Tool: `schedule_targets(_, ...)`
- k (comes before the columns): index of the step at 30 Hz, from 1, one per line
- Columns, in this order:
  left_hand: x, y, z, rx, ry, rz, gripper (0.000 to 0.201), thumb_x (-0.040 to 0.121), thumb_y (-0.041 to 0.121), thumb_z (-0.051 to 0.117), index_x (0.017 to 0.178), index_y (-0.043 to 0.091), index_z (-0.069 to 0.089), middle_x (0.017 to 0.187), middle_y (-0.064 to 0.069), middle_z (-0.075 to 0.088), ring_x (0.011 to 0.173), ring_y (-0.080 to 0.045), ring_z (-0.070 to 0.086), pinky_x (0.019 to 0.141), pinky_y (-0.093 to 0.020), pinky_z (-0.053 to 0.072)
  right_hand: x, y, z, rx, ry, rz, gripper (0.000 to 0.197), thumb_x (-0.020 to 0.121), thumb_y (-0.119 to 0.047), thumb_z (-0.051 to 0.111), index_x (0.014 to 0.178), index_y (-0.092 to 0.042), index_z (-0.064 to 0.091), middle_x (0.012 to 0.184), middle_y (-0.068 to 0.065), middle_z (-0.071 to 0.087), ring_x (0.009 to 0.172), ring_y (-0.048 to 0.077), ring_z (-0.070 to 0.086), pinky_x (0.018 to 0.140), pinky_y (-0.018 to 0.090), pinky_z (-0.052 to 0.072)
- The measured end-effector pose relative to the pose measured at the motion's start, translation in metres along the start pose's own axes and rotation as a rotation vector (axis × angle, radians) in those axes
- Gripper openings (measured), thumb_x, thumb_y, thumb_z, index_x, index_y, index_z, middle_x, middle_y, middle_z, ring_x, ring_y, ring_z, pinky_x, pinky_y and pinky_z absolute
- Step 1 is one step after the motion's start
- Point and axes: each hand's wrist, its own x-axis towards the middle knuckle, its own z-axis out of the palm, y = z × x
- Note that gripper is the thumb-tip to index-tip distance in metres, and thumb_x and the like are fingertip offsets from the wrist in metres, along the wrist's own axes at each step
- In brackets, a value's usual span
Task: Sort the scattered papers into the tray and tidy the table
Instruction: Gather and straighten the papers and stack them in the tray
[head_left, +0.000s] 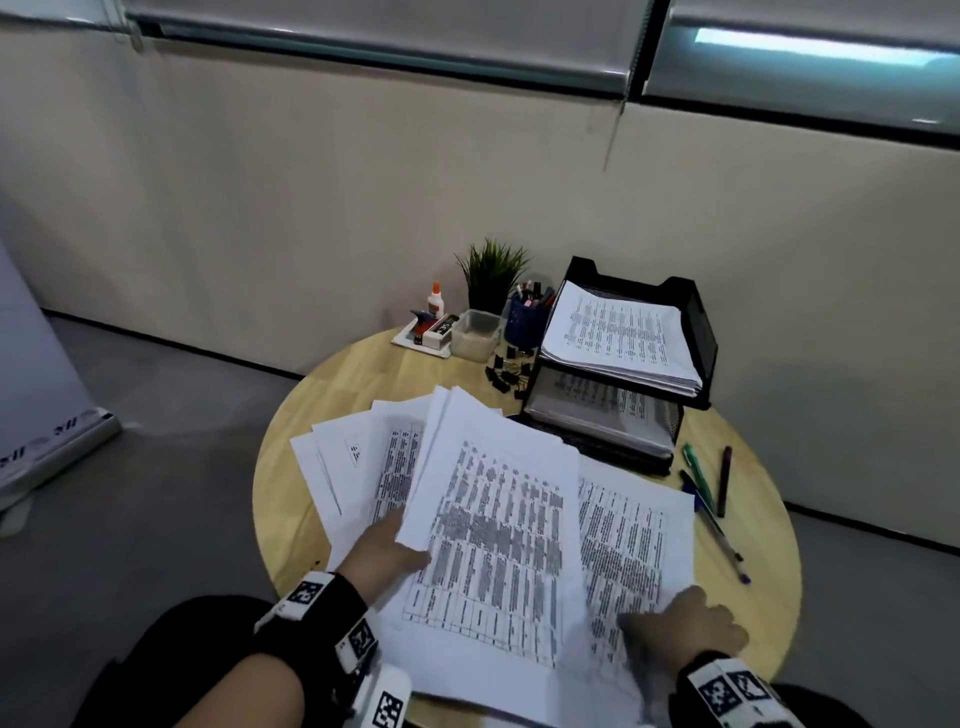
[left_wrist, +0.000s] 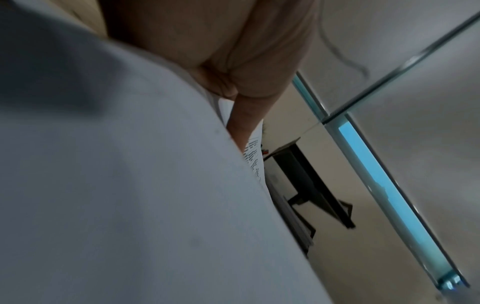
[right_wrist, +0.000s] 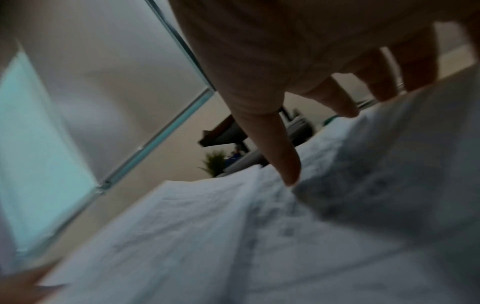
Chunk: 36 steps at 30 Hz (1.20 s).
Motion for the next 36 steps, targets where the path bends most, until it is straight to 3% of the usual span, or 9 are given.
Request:
schedule_targets(4,0.000,0.013,-0.013,-0.103,0.071,0.021,0.047,0.077,-0.018,0.059,0.117,0.005,0.051,0.113,-0.015,0.060,0.102,-0.028,0.057,0.087,-0.036,0.046,0.002,0.002,0.000,0.083,-0.029,0.049,0.091,0.062,-0.041,0.083,0.126,-0.001,0.032,0.127,0.018,0.046,0.114,0.032,0.051,0.092,0.035,0.046)
schedule_targets(9,0.008,0.007,-0.027,-0.104,0.147,-0.005,0.049,0.078,-0.020,0.058,0.124,-0.006,0.050,0.121,-0.018,0.059,0.103,-0.029,0.056,0.096,-0.040,0.043,-0.003,0.007,-0.001,0.158,-0.073,-0.083,0.039,0.072,-0.018,0.077,0.089,-0.003,0.046,0.073,0.006,0.052,0.059,0.016,0.050,0.045,0.024,0.039)
schedule_targets(12,0.007,0.005,-0.028,-0.094,0.171,-0.018,0.043,0.080,-0.019,0.056,0.121,-0.004,0.052,0.114,-0.017,0.060,0.097,-0.024,0.055,0.077,-0.029,0.045,-0.005,0.017,-0.007,0.156,-0.060,-0.193,0.024,0.081,-0.009,0.065,0.078,-0.008,0.041,0.074,0.005,0.042,0.064,0.017,0.043,0.052,0.026,0.032)
schedule_targets(16,0.007,-0.002,-0.030,-0.089,0.179,-0.034,0.046,0.079,-0.020,0.057,0.121,-0.005,0.053,0.117,-0.021,0.061,0.095,-0.025,0.056,0.085,-0.031,0.043,-0.014,0.028,-0.030,0.260,0.147,-0.321,0.023,0.073,-0.004,0.067,0.067,-0.008,0.045,0.068,0.015,0.053,0.063,0.022,0.046,0.053,0.029,0.028)
schedule_targets(21,0.004,-0.001,-0.021,-0.067,0.137,-0.049,0.048,0.074,-0.018,0.061,0.119,-0.004,0.054,0.111,-0.014,0.062,0.095,-0.024,0.056,0.082,-0.029,0.043,-0.042,0.031,-0.088,0.395,0.347,-0.485,0.025,0.072,-0.006,0.072,0.056,-0.017,0.057,0.056,0.005,0.055,0.063,0.023,0.049,0.054,0.030,0.035)
schedule_targets(26,0.005,-0.005,-0.014,-0.057,0.106,-0.061,0.050,0.076,-0.015,0.063,0.124,-0.005,0.051,0.120,-0.019,0.061,0.105,-0.029,0.059,0.095,-0.037,0.044,-0.037,0.038,-0.139,0.453,0.464,-0.529,0.017,0.074,-0.013,0.075,0.089,-0.005,0.074,0.078,0.015,0.069,0.078,0.016,0.057,0.064,0.035,0.044)
schedule_targets(29,0.007,-0.015,-0.008,-0.013,0.052,-0.083,0.065,0.072,0.002,0.074,0.131,-0.003,0.047,0.127,-0.015,0.058,0.115,-0.031,0.056,0.104,-0.042,0.041,-0.039,0.039,-0.170,0.533,0.512,-0.568,0.016,0.076,-0.014,0.074,0.091,-0.008,0.074,0.082,0.018,0.072,0.073,0.010,0.058,0.054,0.018,0.043)
schedule_targets(33,-0.009,-0.008,0.011,-0.068,-0.028,-0.121,0.043,0.078,-0.018,0.059,0.119,-0.008,0.051,0.100,-0.012,0.064,0.091,-0.024,0.058,0.076,-0.026,0.047,-0.047,0.032,-0.185,0.746,0.478,-0.614,0.008,0.080,-0.013,0.071,0.087,-0.013,0.071,0.072,0.016,0.070,0.058,0.010,0.052,0.036,0.009,0.034)
schedule_targets(36,-0.013,-0.010,0.020,-0.111,-0.029,-0.105,0.069,0.066,-0.007,0.070,0.131,-0.008,0.044,0.125,-0.019,0.056,0.115,-0.032,0.052,0.097,-0.035,0.040,-0.051,0.024,-0.163,0.946,0.344,-0.581,0.010,0.082,-0.003,0.067,0.092,-0.002,0.069,0.045,-0.006,0.062,0.040,0.001,0.046,0.034,0.010,0.033)
